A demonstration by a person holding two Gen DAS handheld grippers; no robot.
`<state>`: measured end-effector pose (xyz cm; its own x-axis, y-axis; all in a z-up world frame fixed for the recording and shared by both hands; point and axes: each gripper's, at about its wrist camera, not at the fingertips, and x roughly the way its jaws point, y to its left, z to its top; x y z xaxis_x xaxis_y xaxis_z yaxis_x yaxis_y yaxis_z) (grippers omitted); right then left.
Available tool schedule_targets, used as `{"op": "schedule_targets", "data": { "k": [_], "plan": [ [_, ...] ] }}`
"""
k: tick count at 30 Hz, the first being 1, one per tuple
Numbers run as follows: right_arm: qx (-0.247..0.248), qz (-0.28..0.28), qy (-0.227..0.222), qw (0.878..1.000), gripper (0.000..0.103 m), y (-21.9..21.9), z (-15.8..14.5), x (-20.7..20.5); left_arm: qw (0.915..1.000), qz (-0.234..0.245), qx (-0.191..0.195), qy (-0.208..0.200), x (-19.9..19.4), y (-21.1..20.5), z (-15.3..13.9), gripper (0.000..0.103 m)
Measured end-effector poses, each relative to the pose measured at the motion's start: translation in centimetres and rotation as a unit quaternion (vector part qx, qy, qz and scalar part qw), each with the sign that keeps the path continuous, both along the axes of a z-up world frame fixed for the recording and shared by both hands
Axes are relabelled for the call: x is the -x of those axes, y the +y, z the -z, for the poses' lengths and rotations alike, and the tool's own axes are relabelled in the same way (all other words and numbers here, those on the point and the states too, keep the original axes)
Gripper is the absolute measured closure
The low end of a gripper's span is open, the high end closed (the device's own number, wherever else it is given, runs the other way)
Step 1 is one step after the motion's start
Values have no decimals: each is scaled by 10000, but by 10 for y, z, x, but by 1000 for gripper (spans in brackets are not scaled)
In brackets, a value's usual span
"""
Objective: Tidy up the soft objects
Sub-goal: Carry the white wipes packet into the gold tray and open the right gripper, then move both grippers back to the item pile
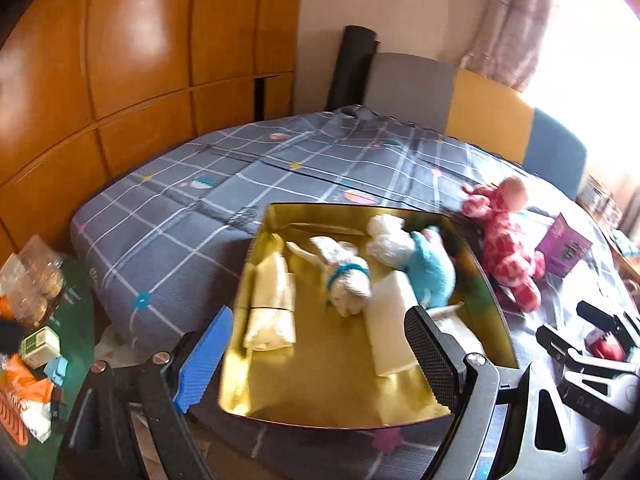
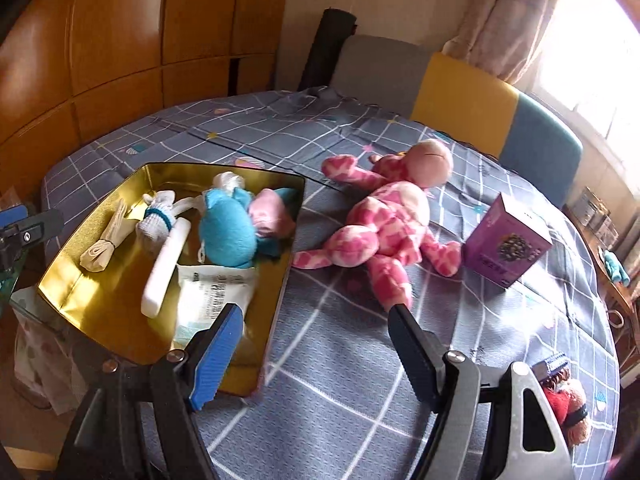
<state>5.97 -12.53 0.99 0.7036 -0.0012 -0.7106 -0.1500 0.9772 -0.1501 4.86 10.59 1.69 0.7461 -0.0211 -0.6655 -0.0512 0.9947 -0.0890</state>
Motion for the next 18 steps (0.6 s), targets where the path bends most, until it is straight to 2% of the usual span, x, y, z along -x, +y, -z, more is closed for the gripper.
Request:
{"op": "schedule_targets", "data": {
  "k": [6, 11, 15, 18],
  "plan": [
    [-55, 432, 17, 9990, 27, -38, 3, 10, 9983, 576, -70, 37, -1, -40, -5, 15],
    [-229, 1023, 115, 9944, 27, -92, 5, 20, 9931, 1161, -135, 66, -1, -83, -8, 15],
    [-443, 1601, 231, 9858, 27, -147, 6, 31, 9830, 1810, -283, 122, -1, -124, -10, 15],
    [-695, 2132, 284, 9741, 27, -197, 4, 45, 9750, 2170, -465, 84, 0, -153, -11, 15]
  ]
}}
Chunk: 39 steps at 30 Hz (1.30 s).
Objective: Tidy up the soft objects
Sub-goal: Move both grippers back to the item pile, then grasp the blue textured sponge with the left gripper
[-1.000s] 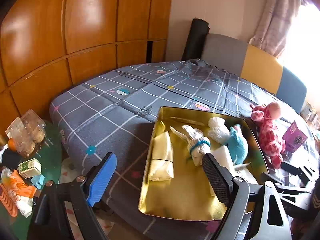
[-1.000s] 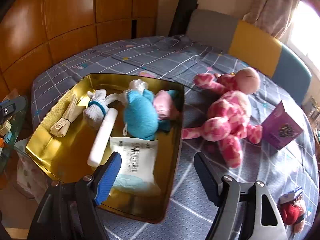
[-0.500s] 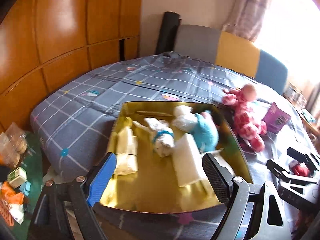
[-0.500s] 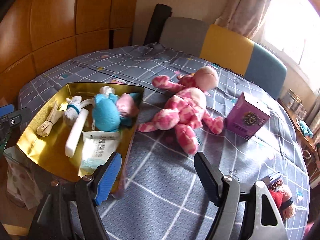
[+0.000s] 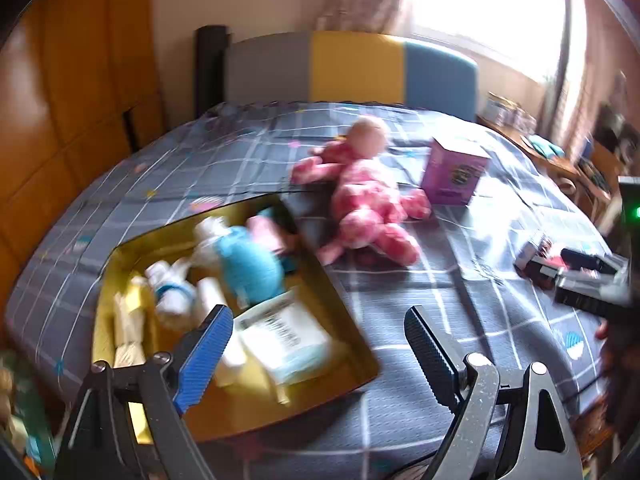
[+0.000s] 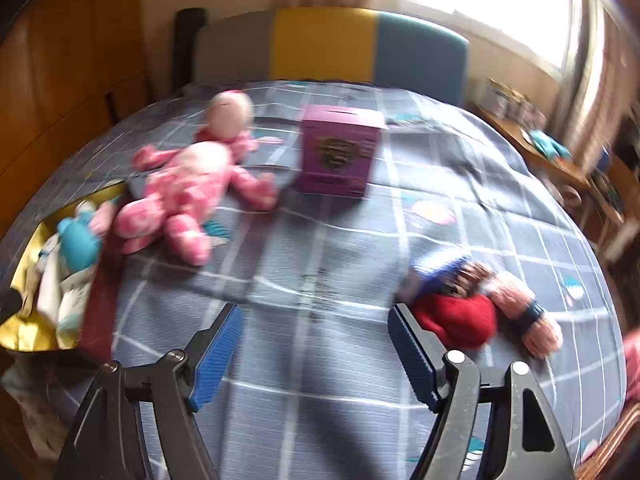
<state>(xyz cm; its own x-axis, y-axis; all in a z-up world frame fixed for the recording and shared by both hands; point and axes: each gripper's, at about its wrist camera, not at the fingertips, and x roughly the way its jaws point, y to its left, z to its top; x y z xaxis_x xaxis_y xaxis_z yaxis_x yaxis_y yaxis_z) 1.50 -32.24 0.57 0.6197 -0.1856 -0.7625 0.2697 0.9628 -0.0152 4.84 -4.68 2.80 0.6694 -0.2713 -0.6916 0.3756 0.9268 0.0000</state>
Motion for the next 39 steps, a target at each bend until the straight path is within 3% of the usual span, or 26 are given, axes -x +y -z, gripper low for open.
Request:
{"op": "schedule_targets", "data": {
  "k": [4, 8, 13, 20, 23, 25, 28, 33, 35, 39],
  "plan": [
    [-265, 930, -38, 9953, 27, -73, -4, 27, 9989, 465, -77, 35, 0, -33, 0, 14],
    [-426, 1959, -116, 9796, 27, -143, -8, 54, 9942, 1050, -201, 94, 1, -72, 4, 14],
    [-704, 2635, -250, 9618, 27, -191, -3, 80, 9868, 1576, -282, 258, -1, -119, 12, 14],
    [-1546, 2687, -427, 9498, 27, -210, 9, 92, 9748, 2155, -241, 517, -13, -190, 17, 15],
    [-1971, 2705, -458, 9412, 27, -215, 19, 95, 9674, 2452, -229, 587, -16, -225, 20, 21],
    [-2287, 2744, -474, 9328, 27, -219, 28, 98, 9611, 2668, -224, 677, -18, -247, 23, 33],
    [-2402, 2729, -643, 9294, 27, -222, 27, 102, 9508, 3000, -338, 701, -18, -280, 29, 47],
    [-2545, 2632, -652, 9283, 27, -222, 29, 103, 9376, 3349, -504, 783, -26, -329, 44, 55],
    [-2581, 2540, -618, 9301, 27, -220, 30, 100, 9349, 3393, -649, 820, -31, -347, 52, 61],
    [-2634, 2452, -570, 9313, 27, -220, 32, 98, 9345, 3359, -713, 943, -44, -374, 64, 61]
  ]
}}
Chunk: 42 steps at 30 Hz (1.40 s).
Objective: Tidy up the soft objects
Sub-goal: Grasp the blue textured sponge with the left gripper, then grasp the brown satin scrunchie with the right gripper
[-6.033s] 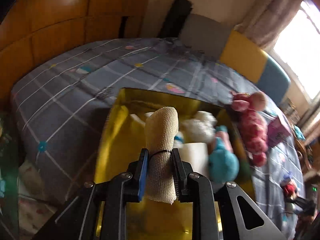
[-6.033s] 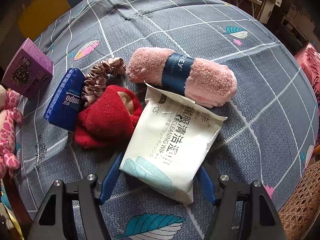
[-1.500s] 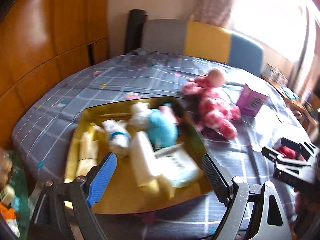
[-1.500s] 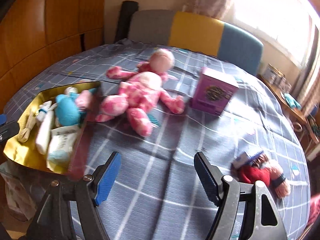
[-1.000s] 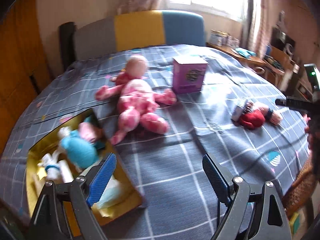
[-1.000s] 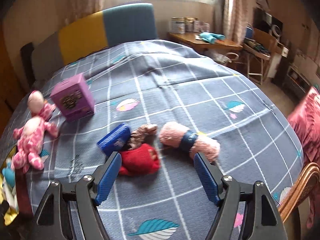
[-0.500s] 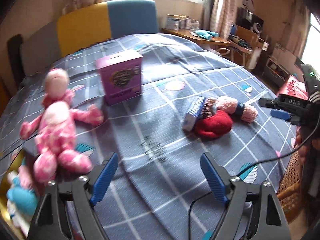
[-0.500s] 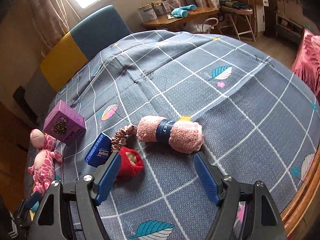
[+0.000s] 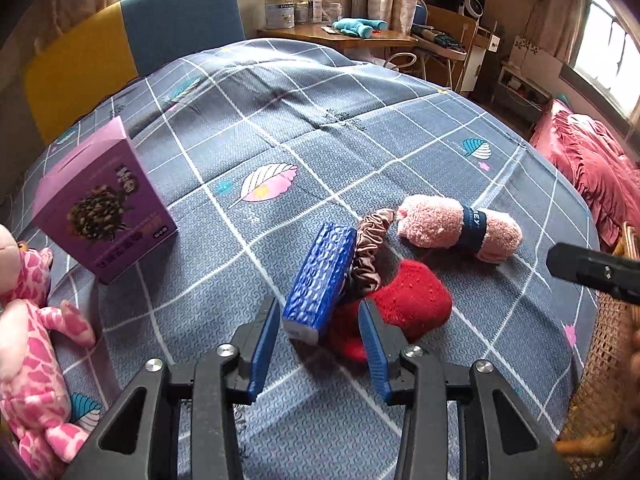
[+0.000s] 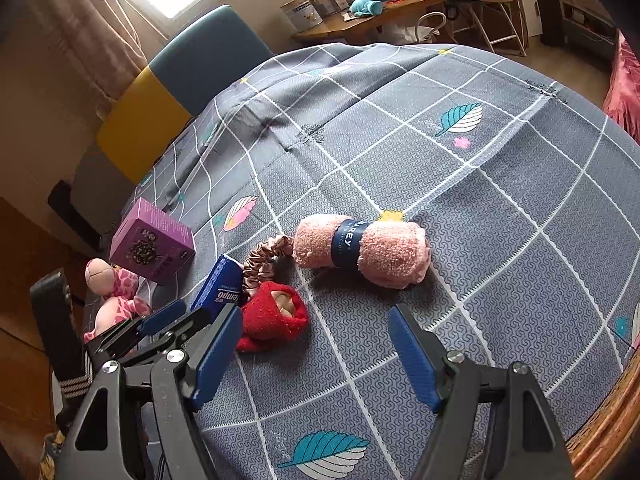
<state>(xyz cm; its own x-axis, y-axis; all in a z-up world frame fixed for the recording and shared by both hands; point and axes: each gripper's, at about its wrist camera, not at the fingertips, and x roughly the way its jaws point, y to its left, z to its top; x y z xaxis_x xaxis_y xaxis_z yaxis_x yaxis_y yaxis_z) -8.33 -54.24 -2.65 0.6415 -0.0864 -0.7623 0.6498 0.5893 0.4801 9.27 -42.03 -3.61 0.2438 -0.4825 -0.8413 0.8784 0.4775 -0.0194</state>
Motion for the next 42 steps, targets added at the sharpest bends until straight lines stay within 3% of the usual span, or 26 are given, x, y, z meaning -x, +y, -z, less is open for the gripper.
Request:
{"op": "schedule_targets", "data": {
  "k": [5, 6, 10, 17, 23, 31, 33, 34, 37, 42],
  "plan": [
    [-19, -8, 5, 10000, 27, 0, 1, 0, 9998, -19, -82, 161, -10, -21, 17, 62],
    [-21, -6, 9, 10000, 27, 0, 1, 0, 9997, -29, -47, 249, -11, -21, 20, 73],
    [9, -36, 54, 10000, 27, 2, 0, -2, 9993, -88, 195, 296, -10, -10, 19, 76],
    [185, -347, 346, 9986, 43, 8, -1, -23, 9952, -661, 665, 273, -7, 52, -8, 76],
    [402, -885, 592, 9935, 45, 23, -12, -85, 9903, -1092, 841, 194, 3, 108, -23, 76],
    [419, -905, 1381, 9854, 46, 20, 36, -157, 9823, -1628, 918, -135, 21, 171, -40, 76],
    [530, -905, 1524, 9827, 56, 22, 50, -164, 9800, -1742, 912, -296, 26, 185, -46, 76],
    [648, -958, 1618, 9800, 69, 26, 57, -167, 9787, -1805, 899, -385, 27, 192, -49, 76],
    [1242, -1074, 1871, 9685, 87, 36, 67, -169, 9738, -2024, 865, -579, 30, 212, -55, 76],
    [1263, -1219, 1774, 9683, 87, 34, 68, -168, 9661, -2327, 831, -748, 32, 237, -59, 76]
  ]
}}
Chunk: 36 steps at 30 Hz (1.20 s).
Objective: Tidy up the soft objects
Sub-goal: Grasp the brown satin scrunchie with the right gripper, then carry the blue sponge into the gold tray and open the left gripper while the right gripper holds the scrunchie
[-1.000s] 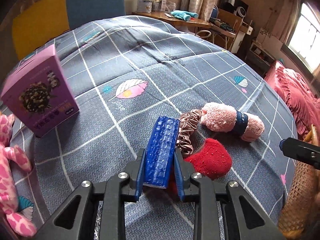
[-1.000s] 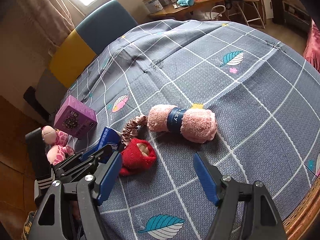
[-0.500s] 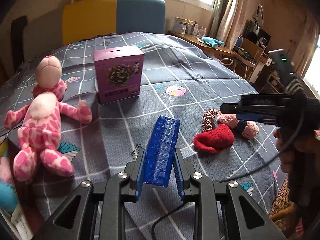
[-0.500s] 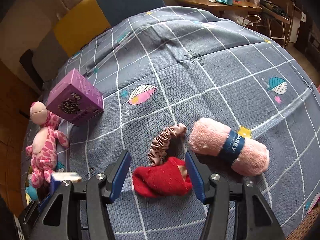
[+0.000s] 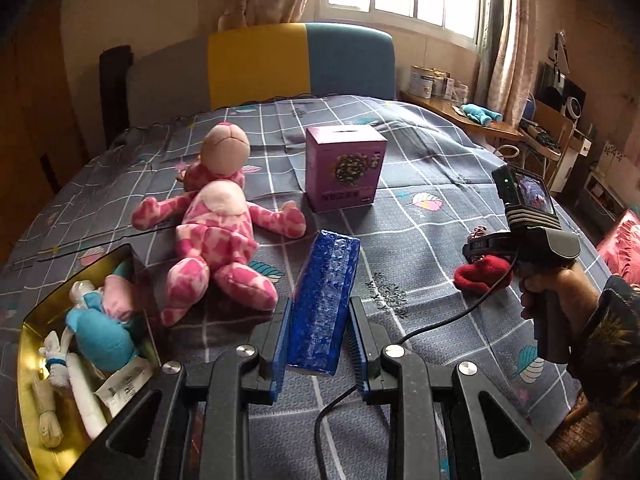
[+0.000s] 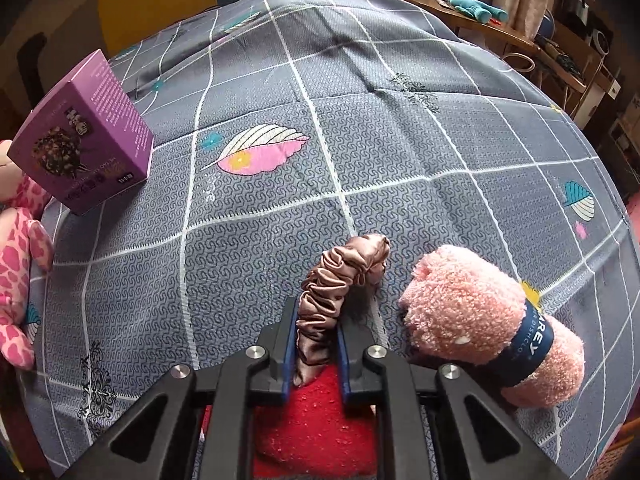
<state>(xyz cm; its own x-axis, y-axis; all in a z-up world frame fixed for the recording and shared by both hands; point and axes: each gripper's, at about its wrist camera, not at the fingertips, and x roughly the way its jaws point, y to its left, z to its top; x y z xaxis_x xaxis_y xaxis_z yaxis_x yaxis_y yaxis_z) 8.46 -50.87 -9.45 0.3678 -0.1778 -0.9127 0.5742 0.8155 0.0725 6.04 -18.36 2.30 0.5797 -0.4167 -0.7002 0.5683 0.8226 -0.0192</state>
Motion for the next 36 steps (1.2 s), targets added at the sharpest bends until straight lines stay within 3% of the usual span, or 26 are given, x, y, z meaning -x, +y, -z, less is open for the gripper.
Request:
{"op": "schedule_targets", "data": {
  "k": [8, 20, 26, 32, 36],
  "plan": [
    [-256, 30, -238, 9994, 86, -8, -1, 4, 9997, -197, -41, -98, 11, 19, 1, 76],
    [348, -237, -193, 9989, 87, 11, -5, 1, 9975, -454, -91, -532, 26, 44, -16, 76],
    [565, -385, -169, 9975, 87, 16, 0, -1, 9968, -643, 11, -464, 22, 70, -20, 76],
    [737, -487, -114, 9960, 87, 22, 2, -3, 9912, -1244, 420, -149, 5, 140, -18, 76],
    [807, -522, -63, 9954, 87, 23, 2, -5, 9728, -2200, 711, 113, -21, 220, -13, 76]
  ]
}}
